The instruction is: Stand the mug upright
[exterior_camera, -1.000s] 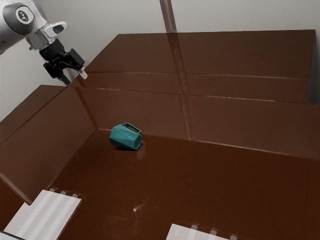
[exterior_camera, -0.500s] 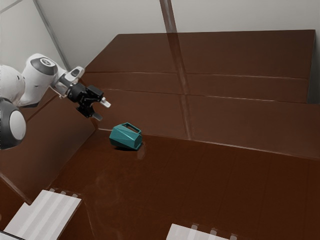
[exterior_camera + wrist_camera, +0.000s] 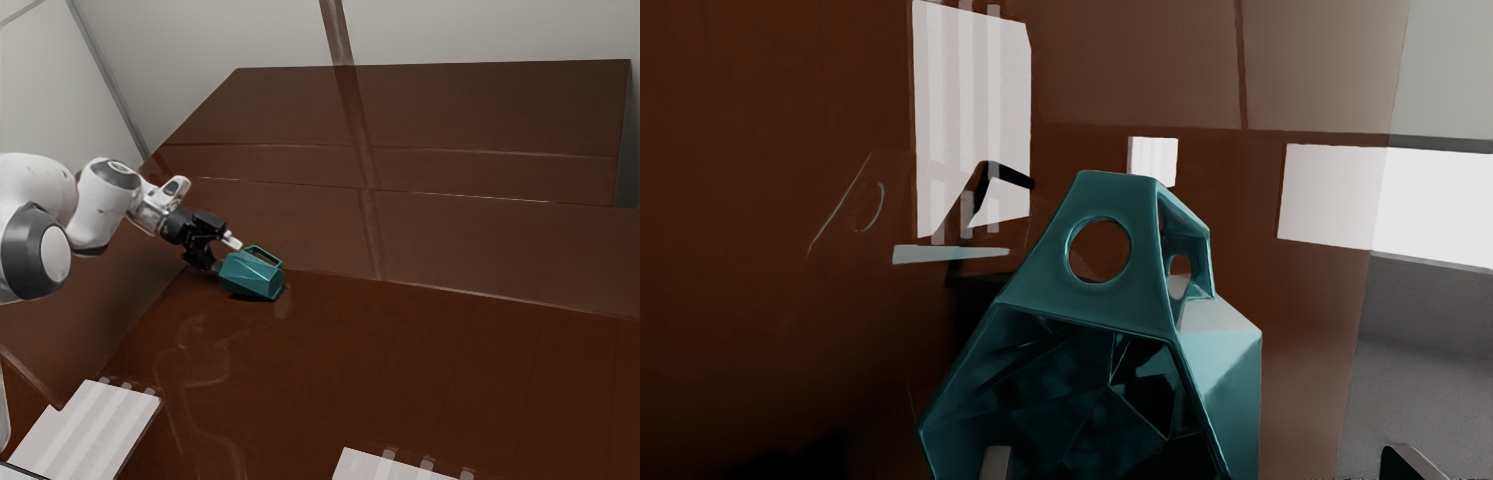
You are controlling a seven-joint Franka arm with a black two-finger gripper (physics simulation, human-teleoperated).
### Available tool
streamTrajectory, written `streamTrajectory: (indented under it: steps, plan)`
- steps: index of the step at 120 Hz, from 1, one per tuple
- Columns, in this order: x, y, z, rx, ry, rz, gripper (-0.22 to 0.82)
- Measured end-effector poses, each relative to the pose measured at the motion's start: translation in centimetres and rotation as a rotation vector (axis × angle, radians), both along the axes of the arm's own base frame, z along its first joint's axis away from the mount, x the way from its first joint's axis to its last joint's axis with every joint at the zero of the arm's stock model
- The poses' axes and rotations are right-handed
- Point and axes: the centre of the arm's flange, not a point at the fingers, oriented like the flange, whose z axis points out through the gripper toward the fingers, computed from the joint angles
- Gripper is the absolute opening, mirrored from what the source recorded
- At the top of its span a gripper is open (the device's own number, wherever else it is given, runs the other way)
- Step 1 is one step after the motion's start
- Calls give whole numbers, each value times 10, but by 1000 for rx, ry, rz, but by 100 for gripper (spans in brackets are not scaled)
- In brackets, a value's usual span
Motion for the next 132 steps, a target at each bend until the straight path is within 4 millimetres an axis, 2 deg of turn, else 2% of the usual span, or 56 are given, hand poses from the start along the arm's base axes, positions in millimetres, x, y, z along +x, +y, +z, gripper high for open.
streamTrajectory:
  steps: [28, 46, 56, 70, 91, 111, 132]
  plan:
    - [2, -15, 1, -38, -38, -25, 59]
    - [1, -12, 5, -46, -61, -30, 21]
    - [1, -13, 6, -51, -69, -37, 5]
    - [1, -15, 7, -56, -80, -46, -6]
    - [3, -22, 20, -63, -108, -65, -13]
    - [-9, -29, 50, -79, -139, -70, -16]
    - [-15, -52, 109, 41, -170, -165, -17]
